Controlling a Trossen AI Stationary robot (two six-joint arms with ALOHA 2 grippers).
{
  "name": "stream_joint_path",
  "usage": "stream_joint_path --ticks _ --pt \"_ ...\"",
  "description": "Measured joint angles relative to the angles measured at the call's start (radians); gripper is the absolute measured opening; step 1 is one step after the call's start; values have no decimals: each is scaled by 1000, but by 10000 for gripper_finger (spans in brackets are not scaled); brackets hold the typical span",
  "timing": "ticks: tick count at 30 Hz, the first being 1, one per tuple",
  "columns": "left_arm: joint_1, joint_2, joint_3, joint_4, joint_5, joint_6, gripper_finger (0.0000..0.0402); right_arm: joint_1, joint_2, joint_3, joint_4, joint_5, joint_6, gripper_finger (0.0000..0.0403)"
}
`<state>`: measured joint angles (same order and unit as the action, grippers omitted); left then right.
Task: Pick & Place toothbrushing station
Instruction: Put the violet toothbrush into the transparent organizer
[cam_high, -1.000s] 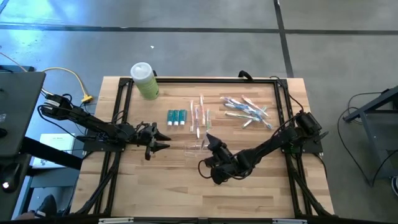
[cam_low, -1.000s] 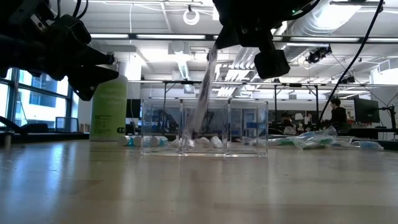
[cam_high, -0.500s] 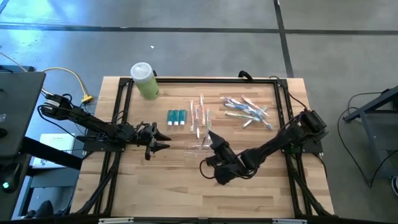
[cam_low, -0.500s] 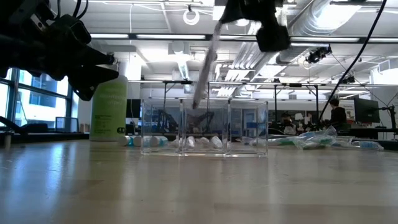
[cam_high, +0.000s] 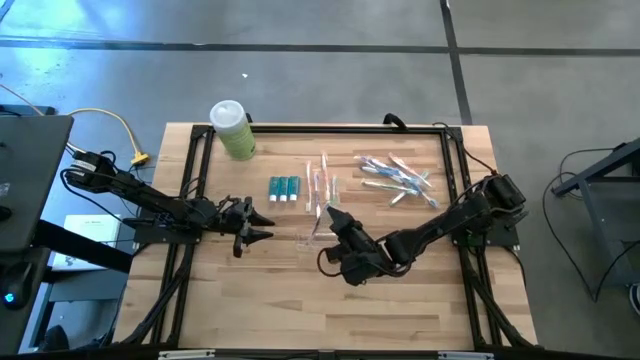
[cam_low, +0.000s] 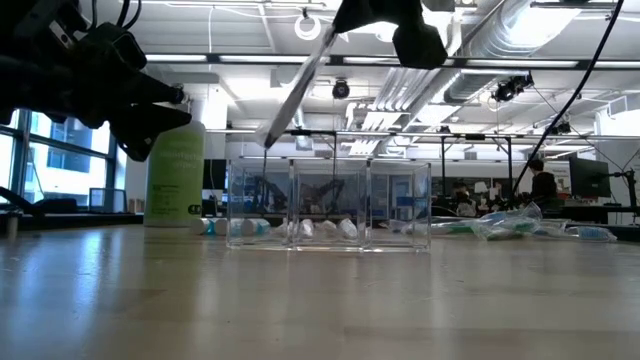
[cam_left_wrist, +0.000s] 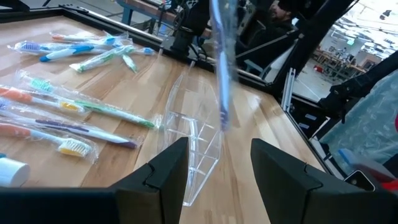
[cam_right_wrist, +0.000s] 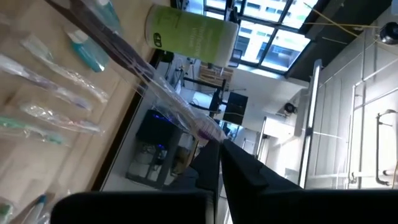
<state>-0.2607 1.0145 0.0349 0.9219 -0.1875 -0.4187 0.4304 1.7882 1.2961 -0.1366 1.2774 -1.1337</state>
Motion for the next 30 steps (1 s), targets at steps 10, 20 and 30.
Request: stream_joint_path --ticks 10,20,30 --pt "0 0 0 6 0 11 170 -7 1 0 9 -105 -9 8" --pt "0 0 0 6 0 11 170 -21 5 1 22 -50 -42 8" --pt "0 0 0 6 0 11 170 -38 61 1 51 -27 -106 8"
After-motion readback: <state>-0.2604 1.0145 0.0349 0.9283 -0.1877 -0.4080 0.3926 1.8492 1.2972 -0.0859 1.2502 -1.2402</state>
